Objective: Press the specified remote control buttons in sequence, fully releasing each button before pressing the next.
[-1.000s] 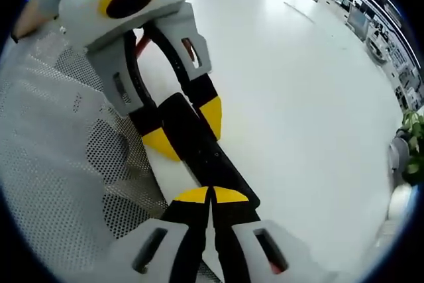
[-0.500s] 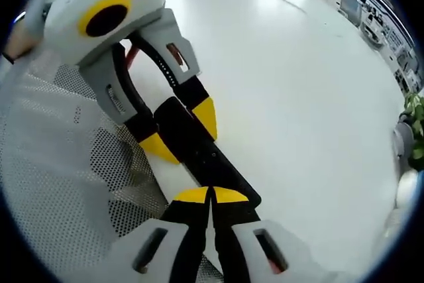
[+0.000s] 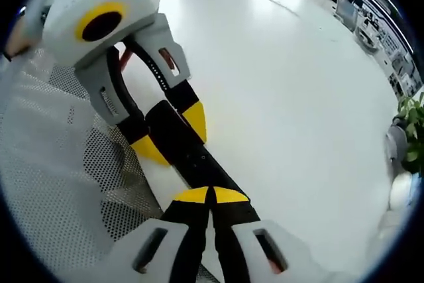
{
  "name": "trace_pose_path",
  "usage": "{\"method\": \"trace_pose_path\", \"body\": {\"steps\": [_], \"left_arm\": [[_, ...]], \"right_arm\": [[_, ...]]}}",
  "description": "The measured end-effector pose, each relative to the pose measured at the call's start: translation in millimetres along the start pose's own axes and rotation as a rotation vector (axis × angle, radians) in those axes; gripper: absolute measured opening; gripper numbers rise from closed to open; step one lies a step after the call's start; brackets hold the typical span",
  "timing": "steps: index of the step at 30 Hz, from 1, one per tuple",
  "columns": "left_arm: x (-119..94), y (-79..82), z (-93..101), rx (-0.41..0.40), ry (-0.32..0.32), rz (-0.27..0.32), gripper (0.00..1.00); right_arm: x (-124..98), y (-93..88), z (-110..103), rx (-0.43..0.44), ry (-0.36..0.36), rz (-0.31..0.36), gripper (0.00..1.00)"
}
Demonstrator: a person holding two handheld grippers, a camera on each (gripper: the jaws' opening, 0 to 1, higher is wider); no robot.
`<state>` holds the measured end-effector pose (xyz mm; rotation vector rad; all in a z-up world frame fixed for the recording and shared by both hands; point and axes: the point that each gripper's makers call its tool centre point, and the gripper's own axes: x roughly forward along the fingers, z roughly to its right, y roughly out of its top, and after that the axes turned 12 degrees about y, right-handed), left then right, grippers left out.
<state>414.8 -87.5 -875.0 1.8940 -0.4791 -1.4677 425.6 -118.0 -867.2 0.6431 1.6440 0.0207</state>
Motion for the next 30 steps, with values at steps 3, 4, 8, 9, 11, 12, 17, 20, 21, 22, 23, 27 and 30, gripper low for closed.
{"method": "trace_pose_path", "body": {"steps": [3,4,8,9,11,12,17,20,21,22,23,27,30], "left_arm": [[0,0.0,-0.1,0.001,-0.001,0.000,0.25],[0,0.0,-0.2,0.001,-0.001,0.000,0.25],[0,-0.1,-0.1,0.000,-0.002,0.002,0.25],[0,0.0,-0.1,0.001,-0.003,0.001,0.25],[0,0.1,0.0,0.003,-0.004,0.000,0.25],[0,0.1,0.1,0.003,-0.004,-0.001,0.25],[1,0.2,-0.2,0.002,-0.006,0.000,0.25],[0,0.3,-0.6,0.002,-0.006,0.001,0.25],[0,0.1,-0.7,0.002,-0.006,0.001,0.25],[1,0.1,-0.7,0.002,-0.006,0.000,0.25],[0,0.0,-0.7,0.003,-0.006,0.000,0.25],[1,0.3,-0.4,0.004,-0.006,0.002,0.26],[1,0.3,-0.4,0.002,-0.005,-0.001,0.26]], "right_arm": [[0,7.9,4,-0.064,-0.038,0.010,0.00],[-1,11.3,8,-0.082,-0.060,0.019,0.00],[2,8.3,11,-0.068,-0.063,0.005,0.00],[3,8.5,12,-0.069,-0.070,0.013,0.00],[3,8.3,11,-0.075,-0.067,0.006,0.00],[2,8.4,11,-0.073,-0.070,0.006,0.00],[2,8.3,11,-0.072,-0.062,-0.001,0.00],[3,8.5,8,-0.069,-0.047,0.003,0.00],[3,8.4,9,-0.067,-0.048,0.003,0.00],[3,8.5,8,-0.066,-0.048,0.003,0.00],[3,8.4,9,-0.064,-0.047,0.004,0.00],[4,8.9,10,0.055,-0.025,0.088,0.00],[3,7.7,11,0.057,-0.017,0.097,0.00]]}}
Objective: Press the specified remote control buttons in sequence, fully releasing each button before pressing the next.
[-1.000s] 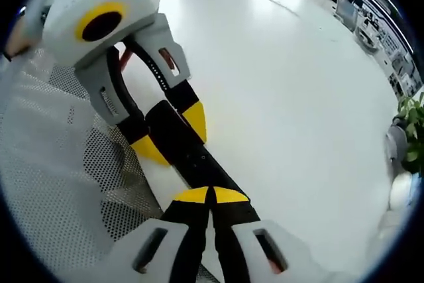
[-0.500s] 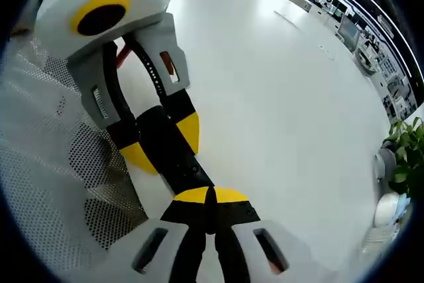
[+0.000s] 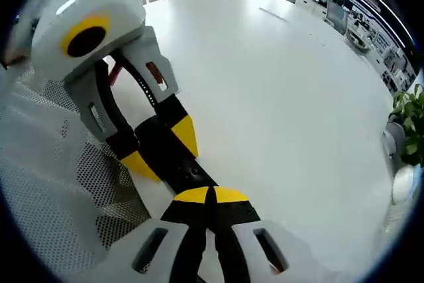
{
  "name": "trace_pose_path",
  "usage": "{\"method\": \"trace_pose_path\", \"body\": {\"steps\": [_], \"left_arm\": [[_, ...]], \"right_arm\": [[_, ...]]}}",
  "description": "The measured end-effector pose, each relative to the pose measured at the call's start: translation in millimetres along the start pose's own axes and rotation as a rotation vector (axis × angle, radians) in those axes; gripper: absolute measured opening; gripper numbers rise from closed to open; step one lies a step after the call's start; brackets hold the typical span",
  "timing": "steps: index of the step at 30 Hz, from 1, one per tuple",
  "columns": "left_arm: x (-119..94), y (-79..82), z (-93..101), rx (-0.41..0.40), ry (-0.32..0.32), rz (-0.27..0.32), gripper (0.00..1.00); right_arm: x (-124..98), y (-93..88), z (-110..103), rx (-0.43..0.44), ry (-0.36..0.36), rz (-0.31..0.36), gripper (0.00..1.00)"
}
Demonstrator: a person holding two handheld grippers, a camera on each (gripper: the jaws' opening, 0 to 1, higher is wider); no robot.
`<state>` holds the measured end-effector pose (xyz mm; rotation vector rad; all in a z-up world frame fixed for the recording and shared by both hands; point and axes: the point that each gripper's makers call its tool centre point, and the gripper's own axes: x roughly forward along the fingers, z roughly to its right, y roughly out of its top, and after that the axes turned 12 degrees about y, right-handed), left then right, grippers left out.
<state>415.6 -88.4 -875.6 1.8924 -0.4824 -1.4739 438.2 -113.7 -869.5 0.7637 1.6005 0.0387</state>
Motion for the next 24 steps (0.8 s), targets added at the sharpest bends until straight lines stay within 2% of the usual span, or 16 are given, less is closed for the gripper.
{"method": "trace_pose_path", "body": {"steps": [3,7,9,12,14,15,18,24], "left_arm": [[-0.5,0.5,0.6,0.000,0.000,0.000,0.26],[-0.3,0.4,0.7,-0.001,0.001,0.000,0.26],[-0.3,0.4,0.8,-0.001,0.001,0.000,0.26],[-0.3,0.4,0.8,-0.003,0.002,0.001,0.26],[-0.4,0.6,0.7,-0.004,0.004,0.001,0.26],[-0.5,0.9,0.6,-0.009,0.007,0.003,0.26],[-0.3,0.9,0.3,-0.016,0.015,0.005,0.25],[-0.9,0.7,0.2,-0.017,0.014,0.008,0.25]], "right_arm": [[0.8,0.7,-1.9,-0.025,-0.014,-0.020,0.00],[-0.1,0.2,-0.7,-0.003,-0.017,-0.012,0.00],[0.0,0.1,-0.4,0.071,0.013,0.041,0.00],[-1.1,-0.7,1.4,0.139,0.035,0.073,0.00],[-1.0,0.0,-0.2,0.097,0.024,0.055,0.00],[-1.2,0.5,0.3,0.043,0.002,0.036,0.00],[-0.4,1.2,-2.0,-0.011,-0.030,0.014,0.00],[-0.6,1.2,-0.4,0.010,-0.025,0.031,0.00]]}}
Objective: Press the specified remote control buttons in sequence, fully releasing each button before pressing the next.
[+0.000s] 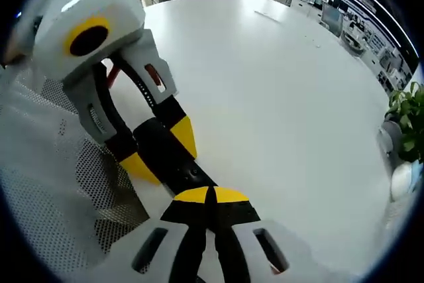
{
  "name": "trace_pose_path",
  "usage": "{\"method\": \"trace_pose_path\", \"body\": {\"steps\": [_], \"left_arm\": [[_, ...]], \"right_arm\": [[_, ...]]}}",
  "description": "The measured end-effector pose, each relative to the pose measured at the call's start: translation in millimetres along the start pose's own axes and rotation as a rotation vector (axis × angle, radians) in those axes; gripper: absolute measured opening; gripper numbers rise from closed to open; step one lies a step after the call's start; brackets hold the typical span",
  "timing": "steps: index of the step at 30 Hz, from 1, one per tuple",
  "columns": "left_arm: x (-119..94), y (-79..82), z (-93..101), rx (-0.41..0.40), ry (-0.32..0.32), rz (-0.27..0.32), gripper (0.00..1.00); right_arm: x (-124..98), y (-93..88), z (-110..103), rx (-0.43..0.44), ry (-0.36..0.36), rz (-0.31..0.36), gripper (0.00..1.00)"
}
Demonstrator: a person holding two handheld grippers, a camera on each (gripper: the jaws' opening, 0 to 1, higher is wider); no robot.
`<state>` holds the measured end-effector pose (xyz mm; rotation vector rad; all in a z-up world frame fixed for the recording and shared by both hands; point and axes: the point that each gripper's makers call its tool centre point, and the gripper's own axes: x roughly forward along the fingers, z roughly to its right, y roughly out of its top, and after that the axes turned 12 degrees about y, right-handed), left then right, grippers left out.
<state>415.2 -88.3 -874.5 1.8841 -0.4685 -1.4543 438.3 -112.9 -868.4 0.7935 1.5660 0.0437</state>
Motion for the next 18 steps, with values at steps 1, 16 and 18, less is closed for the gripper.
{"method": "trace_pose_path", "body": {"steps": [1,16,18], "left_arm": [[0.0,-0.2,0.0,-0.001,0.000,0.000,0.25],[0.4,-0.8,-0.2,0.005,-0.007,-0.007,0.26],[0.4,-0.6,-0.4,0.002,-0.008,-0.006,0.25]], "right_arm": [[0.1,0.1,-0.3,0.003,0.001,0.001,0.00],[1.0,0.6,-0.8,-0.034,0.010,-0.011,0.00],[0.9,0.9,0.2,-0.035,0.021,-0.015,0.00]]}}
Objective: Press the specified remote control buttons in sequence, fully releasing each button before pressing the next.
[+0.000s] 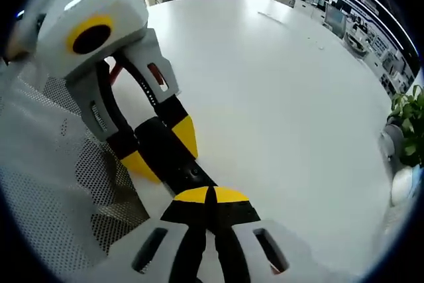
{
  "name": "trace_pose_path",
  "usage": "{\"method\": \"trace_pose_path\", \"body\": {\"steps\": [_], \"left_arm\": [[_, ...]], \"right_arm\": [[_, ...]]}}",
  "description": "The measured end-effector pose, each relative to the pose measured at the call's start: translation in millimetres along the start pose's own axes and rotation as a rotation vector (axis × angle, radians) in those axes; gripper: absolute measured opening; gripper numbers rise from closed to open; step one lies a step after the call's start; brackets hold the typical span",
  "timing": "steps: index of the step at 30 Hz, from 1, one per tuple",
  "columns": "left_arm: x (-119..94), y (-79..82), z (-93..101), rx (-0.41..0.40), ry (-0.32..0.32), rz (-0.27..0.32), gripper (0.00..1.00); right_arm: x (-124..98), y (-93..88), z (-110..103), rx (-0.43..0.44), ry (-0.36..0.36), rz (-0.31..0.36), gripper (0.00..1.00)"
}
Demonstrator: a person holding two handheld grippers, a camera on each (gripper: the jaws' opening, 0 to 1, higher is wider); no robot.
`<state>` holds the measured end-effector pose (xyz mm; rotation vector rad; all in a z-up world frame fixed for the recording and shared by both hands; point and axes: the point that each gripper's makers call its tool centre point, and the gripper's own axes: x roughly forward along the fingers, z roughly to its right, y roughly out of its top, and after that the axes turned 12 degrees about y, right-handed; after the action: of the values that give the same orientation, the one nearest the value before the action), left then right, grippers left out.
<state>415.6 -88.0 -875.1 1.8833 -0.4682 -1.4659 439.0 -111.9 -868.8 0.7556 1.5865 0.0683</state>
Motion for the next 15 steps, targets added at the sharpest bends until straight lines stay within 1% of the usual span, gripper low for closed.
{"method": "trace_pose_path", "body": {"steps": [1,2,3,4,5,6,7,9,10,11,14,15], "left_arm": [[0,0.1,-0.2,-0.001,-0.001,0.000,0.25],[0,0.2,-0.4,-0.003,-0.003,-0.001,0.25],[0,0.1,-0.6,-0.003,-0.004,-0.001,0.25],[0,0.1,-0.7,-0.002,-0.006,-0.001,0.25],[0,0.3,-0.8,0.001,-0.008,-0.002,0.25],[0,0.3,-0.9,0.003,-0.010,-0.004,0.25],[0,0.5,-0.9,0.003,-0.010,-0.005,0.25],[0,0.8,-0.8,0.008,-0.011,-0.006,0.25],[0,0.9,-0.8,0.010,-0.012,-0.007,0.25],[0,0.9,-0.6,0.012,-0.013,-0.008,0.25],[0,1.3,-0.1,0.022,-0.014,-0.010,0.25],[0,1.5,0.1,0.022,-0.014,-0.010,0.25]], "right_arm": [[0,0.1,1,0.004,0.007,0.002,0.00],[0,0.6,1,0.034,0.023,0.010,0.00],[-1,-0.2,0,0.100,0.041,0.010,0.00],[-4,-4.5,3,0.131,0.041,-0.016,0.00],[-9,-4.6,11,0.167,0.008,0.005,0.00],[-12,-1.9,15,0.180,-0.008,0.045,0.00],[-18,-2.9,17,0.232,-0.006,0.069,0.00],[-21,-2.9,15,0.283,0.009,0.093,0.00],[-21,-2.5,14,0.275,0.017,0.098,0.00],[-19,-2.9,11,0.266,0.022,0.087,0.00],[-11,-9.3,4,0.221,0.037,0.025,0.00],[-10,-10.4,3,0.214,0.037,0.015,0.00]]}}
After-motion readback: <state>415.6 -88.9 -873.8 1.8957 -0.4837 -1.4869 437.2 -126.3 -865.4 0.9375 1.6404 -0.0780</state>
